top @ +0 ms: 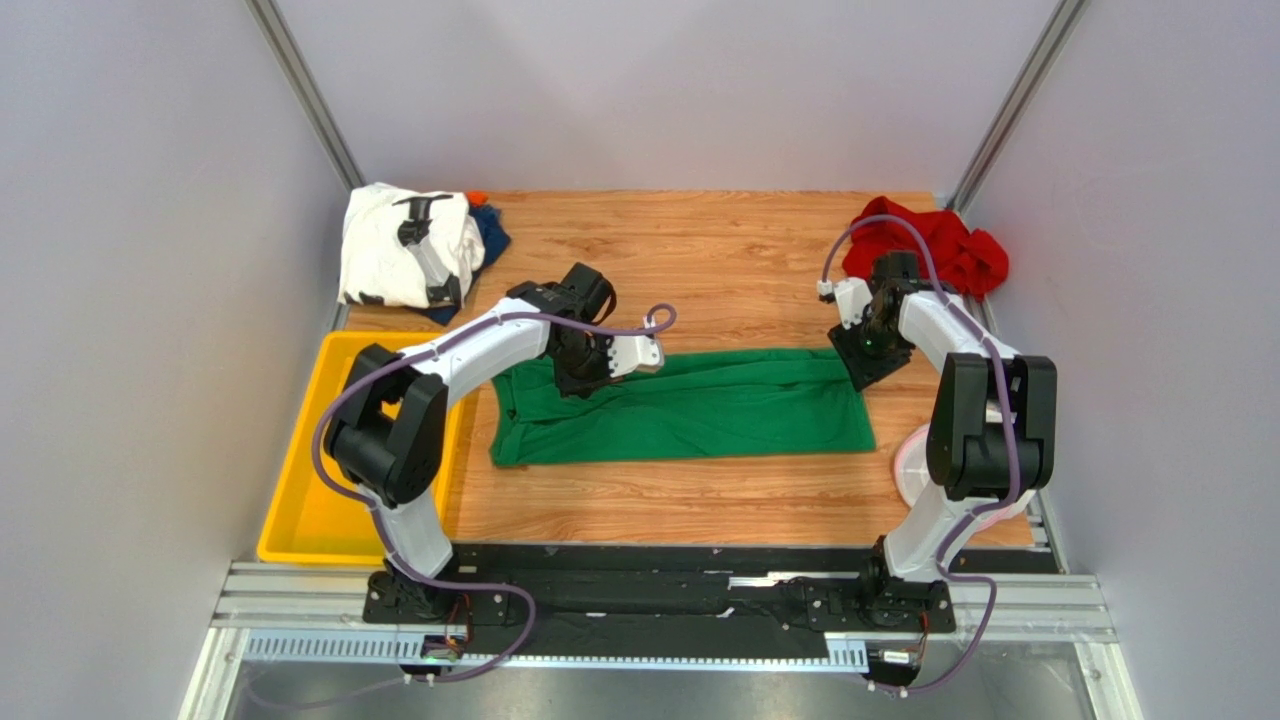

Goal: Fold and stack the t-shirts
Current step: Fold the other side of the tshirt into a rectangle, then rotate the tshirt 90 degrees

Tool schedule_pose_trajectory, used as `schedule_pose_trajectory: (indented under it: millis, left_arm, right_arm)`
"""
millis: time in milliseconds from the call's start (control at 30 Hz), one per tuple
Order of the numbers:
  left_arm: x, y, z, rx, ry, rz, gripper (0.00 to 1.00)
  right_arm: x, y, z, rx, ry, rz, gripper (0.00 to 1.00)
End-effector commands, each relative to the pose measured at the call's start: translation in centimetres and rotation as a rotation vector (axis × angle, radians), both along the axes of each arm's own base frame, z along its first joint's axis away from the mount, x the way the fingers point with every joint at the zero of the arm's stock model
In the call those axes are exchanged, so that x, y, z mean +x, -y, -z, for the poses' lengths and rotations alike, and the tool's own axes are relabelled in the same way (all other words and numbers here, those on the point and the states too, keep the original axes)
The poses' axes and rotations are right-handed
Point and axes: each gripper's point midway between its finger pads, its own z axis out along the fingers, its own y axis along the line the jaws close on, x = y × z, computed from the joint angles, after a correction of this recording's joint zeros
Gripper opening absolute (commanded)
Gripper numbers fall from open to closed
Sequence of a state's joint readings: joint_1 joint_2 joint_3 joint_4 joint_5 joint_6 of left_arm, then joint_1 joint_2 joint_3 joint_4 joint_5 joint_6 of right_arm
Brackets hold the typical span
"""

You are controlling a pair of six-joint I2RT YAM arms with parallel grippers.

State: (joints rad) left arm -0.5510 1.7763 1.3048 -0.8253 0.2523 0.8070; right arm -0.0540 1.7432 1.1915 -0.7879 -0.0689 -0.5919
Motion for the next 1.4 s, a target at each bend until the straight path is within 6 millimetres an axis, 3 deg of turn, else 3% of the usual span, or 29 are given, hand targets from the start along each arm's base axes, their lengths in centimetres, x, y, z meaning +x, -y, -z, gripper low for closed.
schedule_pose_trajectory:
  millis: [0, 267, 500, 733, 900, 967, 1033, 1167, 1267, 1367]
  left_arm:
    - [-1.2, 0.2, -0.8, -0.012, 0.012, 0.002, 0.00]
    - [-4.2, 1.2, 0.5, 0.024, -0.024, 0.031, 0.00]
    - [-5.4, 2.5, 1.3, 0.047, -0.026, 0.026, 0.00]
    - [-6.4, 2.4, 2.6, 0.073, -0.038, -0.008, 0.02]
    - [-6.9, 2.3, 2.9, 0.084, -0.027, -0.033, 0.14]
    - [-7.0, 2.1, 2.9, 0.080, -0.012, -0.042, 0.26]
    - [-6.3, 2.3, 2.2, 0.052, 0.038, -0.050, 0.46]
    - [-6.1, 2.5, 1.0, -0.001, 0.096, -0.048, 0.61]
    - [-6.3, 2.5, -0.6, -0.050, 0.134, -0.040, 0.75]
    - [-6.4, 2.5, -2.5, -0.104, 0.186, -0.042, 0.82]
  right_arm:
    - [0.7, 0.2, -1.6, -0.010, 0.061, -0.010, 0.41]
    - [0.5, 0.1, -1.4, -0.006, 0.053, -0.008, 0.41]
    - [0.4, 0.1, -1.5, -0.008, 0.053, -0.010, 0.41]
    - [0.2, 0.1, -1.0, -0.005, 0.044, -0.014, 0.40]
    - [0.3, 0.0, -0.9, -0.002, 0.043, -0.014, 0.40]
    - [0.3, 0.0, -1.0, 0.001, 0.044, -0.013, 0.40]
    - [0.3, 0.0, -1.1, 0.002, 0.046, -0.010, 0.40]
    - [0.2, -0.1, -1.4, 0.005, 0.053, -0.010, 0.40]
    - [0.2, -0.3, -2.2, 0.014, 0.075, -0.010, 0.44]
    - [-0.1, -0.4, -2.9, 0.016, 0.091, -0.009, 0.57]
